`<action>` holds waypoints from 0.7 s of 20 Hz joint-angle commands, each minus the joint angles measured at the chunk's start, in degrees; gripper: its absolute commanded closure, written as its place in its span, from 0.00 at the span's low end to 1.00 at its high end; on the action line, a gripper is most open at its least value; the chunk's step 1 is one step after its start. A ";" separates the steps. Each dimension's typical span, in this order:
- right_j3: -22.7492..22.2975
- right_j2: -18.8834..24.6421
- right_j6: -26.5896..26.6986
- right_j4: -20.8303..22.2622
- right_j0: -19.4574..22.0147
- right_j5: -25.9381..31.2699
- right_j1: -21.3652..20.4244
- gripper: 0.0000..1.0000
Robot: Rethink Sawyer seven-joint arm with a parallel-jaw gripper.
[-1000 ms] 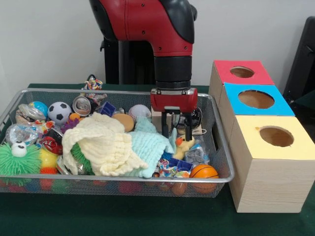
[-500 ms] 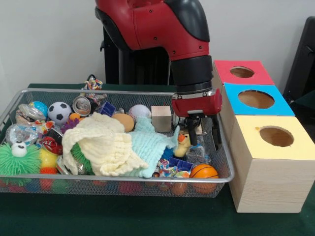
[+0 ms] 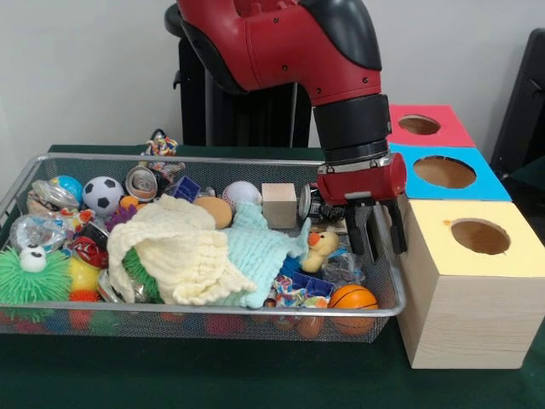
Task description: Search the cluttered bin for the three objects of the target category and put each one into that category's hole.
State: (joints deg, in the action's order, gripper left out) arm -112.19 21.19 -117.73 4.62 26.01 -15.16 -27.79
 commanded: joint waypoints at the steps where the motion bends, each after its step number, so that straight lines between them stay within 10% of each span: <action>1: -2.77 -1.61 -9.22 -1.32 -1.72 2.85 -0.47 0.00; 14: -3.72 -10.44 -6.78 -3.81 -8.07 12.14 -2.78 0.00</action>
State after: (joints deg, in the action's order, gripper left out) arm -114.30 14.59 -117.73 4.45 20.10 -12.83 -30.60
